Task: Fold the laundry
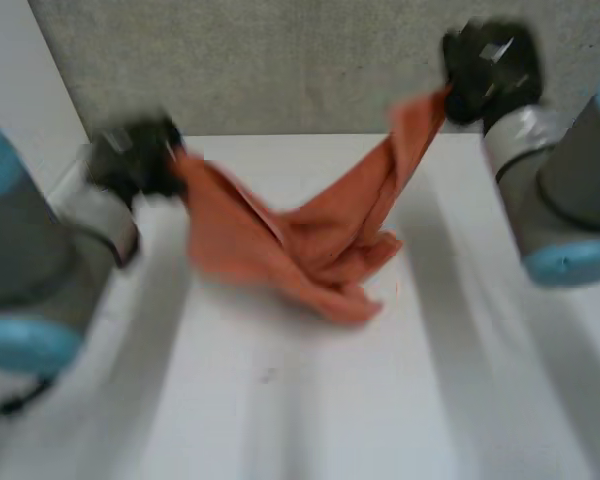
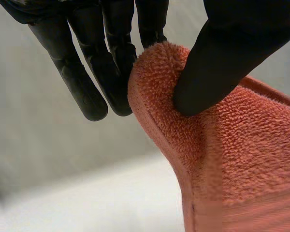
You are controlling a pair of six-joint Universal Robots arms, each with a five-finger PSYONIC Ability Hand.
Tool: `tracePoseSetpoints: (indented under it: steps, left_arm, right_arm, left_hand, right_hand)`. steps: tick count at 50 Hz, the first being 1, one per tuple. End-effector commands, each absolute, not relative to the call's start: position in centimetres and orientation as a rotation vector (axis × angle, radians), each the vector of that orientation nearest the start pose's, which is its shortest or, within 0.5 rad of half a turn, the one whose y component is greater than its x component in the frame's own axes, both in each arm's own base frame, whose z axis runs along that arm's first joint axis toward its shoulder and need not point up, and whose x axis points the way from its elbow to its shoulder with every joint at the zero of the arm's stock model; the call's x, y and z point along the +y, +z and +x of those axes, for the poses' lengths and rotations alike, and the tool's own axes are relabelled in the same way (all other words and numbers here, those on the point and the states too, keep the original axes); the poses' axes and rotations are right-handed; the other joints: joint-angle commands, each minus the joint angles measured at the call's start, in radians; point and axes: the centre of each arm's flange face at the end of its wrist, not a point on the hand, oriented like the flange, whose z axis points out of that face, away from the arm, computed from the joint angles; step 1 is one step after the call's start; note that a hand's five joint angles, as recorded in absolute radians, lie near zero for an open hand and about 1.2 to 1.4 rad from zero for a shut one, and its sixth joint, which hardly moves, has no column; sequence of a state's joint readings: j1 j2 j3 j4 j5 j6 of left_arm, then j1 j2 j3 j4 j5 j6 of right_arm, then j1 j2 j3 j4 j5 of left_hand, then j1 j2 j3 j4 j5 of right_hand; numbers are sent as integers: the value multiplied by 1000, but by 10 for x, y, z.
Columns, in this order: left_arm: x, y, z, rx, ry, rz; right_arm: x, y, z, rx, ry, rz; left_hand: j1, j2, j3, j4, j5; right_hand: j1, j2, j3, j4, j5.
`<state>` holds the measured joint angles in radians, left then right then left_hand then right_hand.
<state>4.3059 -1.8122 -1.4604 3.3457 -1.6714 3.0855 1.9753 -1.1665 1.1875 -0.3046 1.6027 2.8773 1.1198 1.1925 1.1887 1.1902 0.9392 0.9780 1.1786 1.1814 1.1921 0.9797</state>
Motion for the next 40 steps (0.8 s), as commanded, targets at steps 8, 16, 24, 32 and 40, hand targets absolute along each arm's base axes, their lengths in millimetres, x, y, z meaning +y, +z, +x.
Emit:
tracePoseSetpoints:
  steps: [8, 16, 24, 32, 40]
  left_arm:
    - [-299, 307, -217, 2113, -2504, 186]
    - [-276, 240, -221, 2383, -2302, 419]
    - [-270, 213, -227, 2456, -2197, 506]
    - [-252, 255, -241, 2327, -2372, 574]
    - [-218, 344, -233, 1984, -2711, 533]
  right_arm:
    - [-359, 327, 201, 1928, -2421, -306]
    - [-357, 265, 189, 2351, -2095, -614]
    - [-373, 233, 189, 2457, -2005, -715]
    - [-388, 235, 190, 2430, -2044, -676]
    - [-396, 275, 188, 2256, -2195, -463]
  left_hand:
    - [277, 204, 208, 206, 283]
    - [277, 204, 208, 206, 283]
    - [277, 204, 208, 206, 283]
    - [277, 204, 208, 206, 283]
    - [277, 204, 208, 206, 283]
  right_hand:
    - [418, 218, 215, 204, 242]
    - [418, 218, 215, 204, 242]
    - [418, 218, 215, 204, 242]
    - [418, 218, 215, 204, 242]
    - [418, 218, 215, 204, 242]
